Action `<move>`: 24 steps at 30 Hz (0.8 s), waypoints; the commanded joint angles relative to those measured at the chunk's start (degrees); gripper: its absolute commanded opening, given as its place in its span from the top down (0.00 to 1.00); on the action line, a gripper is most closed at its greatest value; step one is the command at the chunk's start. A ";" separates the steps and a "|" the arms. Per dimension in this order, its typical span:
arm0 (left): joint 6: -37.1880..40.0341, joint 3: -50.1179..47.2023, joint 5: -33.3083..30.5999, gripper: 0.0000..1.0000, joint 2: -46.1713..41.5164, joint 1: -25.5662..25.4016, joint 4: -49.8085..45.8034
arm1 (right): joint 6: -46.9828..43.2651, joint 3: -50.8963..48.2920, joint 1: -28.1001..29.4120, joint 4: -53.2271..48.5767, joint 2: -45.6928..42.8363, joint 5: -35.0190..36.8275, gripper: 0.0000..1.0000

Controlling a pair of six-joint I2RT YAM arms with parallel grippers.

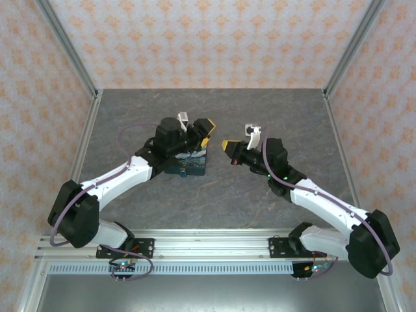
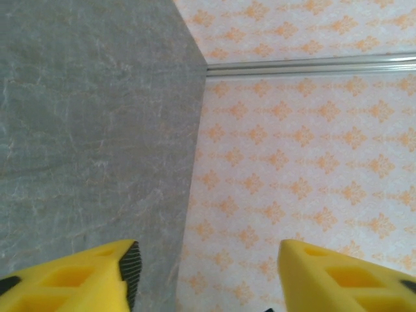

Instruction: Unlock the padlock with the key

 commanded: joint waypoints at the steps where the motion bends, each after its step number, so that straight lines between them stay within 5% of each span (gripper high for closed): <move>1: -5.97 1.80 2.79 0.51 0.56 0.09 -4.81 | -9.71 3.89 3.42 -5.07 -1.68 9.66 1.00; 9: -13.35 3.09 3.63 0.66 3.30 -1.02 -2.90 | -21.14 7.47 10.82 -7.83 1.69 23.20 1.00; 24: -14.89 3.21 2.91 0.73 2.94 -2.26 -2.86 | -23.57 8.20 11.32 -7.30 4.79 26.58 1.00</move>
